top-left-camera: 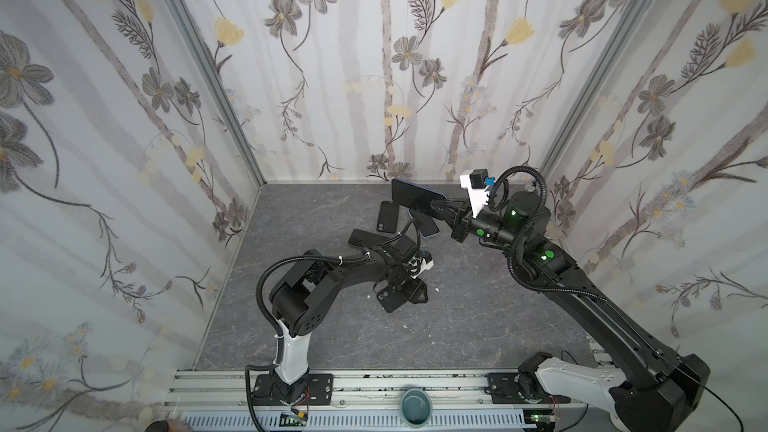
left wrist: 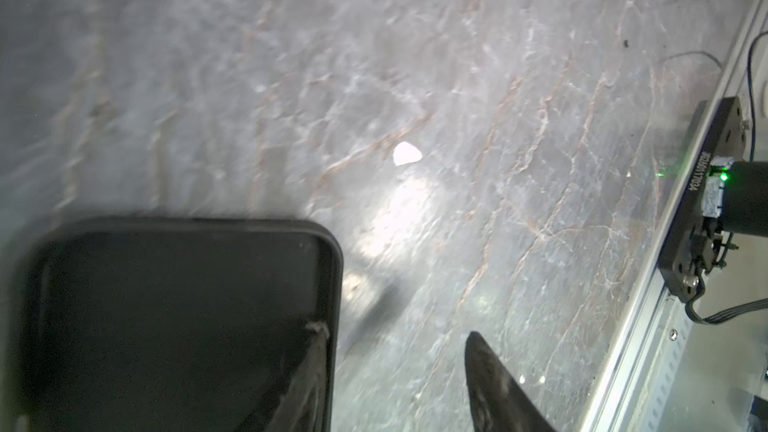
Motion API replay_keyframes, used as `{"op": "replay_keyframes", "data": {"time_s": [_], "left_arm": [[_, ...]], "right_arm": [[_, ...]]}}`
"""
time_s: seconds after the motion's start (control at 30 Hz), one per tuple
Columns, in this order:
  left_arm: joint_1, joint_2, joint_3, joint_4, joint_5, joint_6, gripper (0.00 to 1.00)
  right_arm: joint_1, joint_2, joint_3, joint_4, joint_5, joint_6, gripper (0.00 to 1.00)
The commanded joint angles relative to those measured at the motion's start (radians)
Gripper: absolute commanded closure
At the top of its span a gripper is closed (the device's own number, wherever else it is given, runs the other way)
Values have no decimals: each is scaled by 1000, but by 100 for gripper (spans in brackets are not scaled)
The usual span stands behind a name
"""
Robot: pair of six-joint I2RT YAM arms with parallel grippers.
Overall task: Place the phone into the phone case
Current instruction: 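Carry the black case nearer with the left gripper while the right brings the phone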
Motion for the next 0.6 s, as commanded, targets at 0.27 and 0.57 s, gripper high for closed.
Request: {"op": "replay_keyframes", "data": {"time_s": [0.27, 0.57], "left_arm": [[-85, 74, 164, -195, 57, 235, 45], [-30, -235, -38, -9, -29, 7, 36]], "right_arm": [[-11, -14, 14, 8, 43, -16, 100], [-85, -90, -5, -77, 230, 103, 100]]}}
